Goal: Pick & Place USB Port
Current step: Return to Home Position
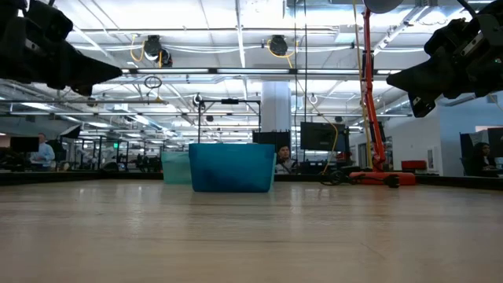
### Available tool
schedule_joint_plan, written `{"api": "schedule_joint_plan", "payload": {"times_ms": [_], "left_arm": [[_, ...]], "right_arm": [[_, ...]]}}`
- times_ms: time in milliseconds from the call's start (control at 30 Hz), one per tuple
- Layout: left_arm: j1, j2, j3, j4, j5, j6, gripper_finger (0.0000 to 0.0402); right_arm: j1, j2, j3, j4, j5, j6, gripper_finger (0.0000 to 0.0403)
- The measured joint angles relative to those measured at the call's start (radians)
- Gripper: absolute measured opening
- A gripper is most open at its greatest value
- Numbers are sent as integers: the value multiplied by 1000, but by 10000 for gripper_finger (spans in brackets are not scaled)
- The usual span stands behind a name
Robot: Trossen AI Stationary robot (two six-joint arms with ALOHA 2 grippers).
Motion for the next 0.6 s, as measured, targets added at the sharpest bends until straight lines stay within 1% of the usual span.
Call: {"api": "schedule_joint_plan", "payload": {"times_ms": [100, 167, 300, 433, 600], "left_arm": [[0, -45, 0, 0, 31, 12, 11], [0, -83, -1, -1, 90, 32, 6], [12, -83, -3, 5, 181, 25, 4], [34, -83, -2, -1, 225, 7, 11], [101, -83, -2, 8, 312, 28, 4]], "right_arm": [[0, 0, 0, 0, 0, 0, 0], [0, 0, 0, 0, 0, 0, 0], [0, 0, 0, 0, 0, 0, 0], [0, 0, 0, 0, 0, 0, 0], [0, 0, 0, 0, 0, 0, 0]]}}
